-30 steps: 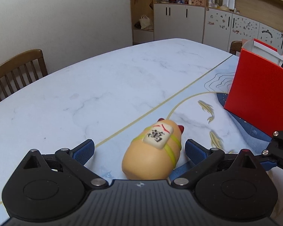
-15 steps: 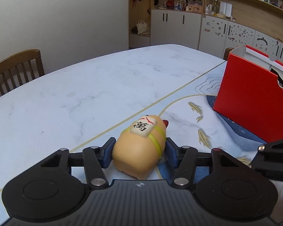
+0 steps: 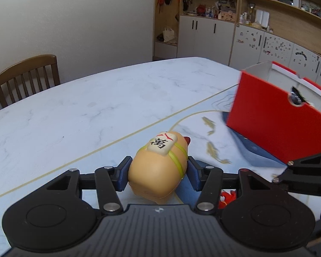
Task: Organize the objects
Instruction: 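Grasp the tan pig toy with the left gripper while the right gripper grasps the rooster keychain, then carry the pig toy and rooster keychain over the red box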
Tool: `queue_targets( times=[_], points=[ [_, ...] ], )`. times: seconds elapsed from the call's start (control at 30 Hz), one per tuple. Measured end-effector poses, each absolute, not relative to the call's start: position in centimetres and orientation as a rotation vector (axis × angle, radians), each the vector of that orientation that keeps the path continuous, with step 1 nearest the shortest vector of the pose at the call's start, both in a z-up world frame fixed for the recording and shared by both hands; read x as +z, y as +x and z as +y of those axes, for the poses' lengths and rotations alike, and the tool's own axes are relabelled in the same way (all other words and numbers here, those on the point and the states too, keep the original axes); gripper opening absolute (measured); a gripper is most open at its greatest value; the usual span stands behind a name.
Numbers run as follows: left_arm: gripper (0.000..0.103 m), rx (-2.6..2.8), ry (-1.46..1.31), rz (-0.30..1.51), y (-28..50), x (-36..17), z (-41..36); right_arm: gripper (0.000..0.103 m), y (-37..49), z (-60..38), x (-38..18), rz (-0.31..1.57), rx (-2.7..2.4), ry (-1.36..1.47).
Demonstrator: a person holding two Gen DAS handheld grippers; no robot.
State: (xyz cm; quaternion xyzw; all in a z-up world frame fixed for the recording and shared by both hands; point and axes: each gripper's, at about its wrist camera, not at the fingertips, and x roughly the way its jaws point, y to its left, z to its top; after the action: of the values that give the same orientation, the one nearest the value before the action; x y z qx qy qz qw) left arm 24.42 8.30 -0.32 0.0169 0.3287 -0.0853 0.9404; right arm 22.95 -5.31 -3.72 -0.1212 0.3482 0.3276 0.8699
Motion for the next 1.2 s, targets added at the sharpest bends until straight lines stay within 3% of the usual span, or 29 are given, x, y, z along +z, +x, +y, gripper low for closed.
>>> queue_targets(
  times=[0.77,1.2],
  points=[
    [0.053,-0.208,0.042,0.64,15.6,7.1,4.2,0.037,18.2,-13.0,3.2,0.61,0.62,-0.188],
    [0.053,-0.258,0.088,0.609,16.5,11.0,-1.1,0.037,20.8,-19.5,9.5,0.498,0.503,-0.104]
  ],
)
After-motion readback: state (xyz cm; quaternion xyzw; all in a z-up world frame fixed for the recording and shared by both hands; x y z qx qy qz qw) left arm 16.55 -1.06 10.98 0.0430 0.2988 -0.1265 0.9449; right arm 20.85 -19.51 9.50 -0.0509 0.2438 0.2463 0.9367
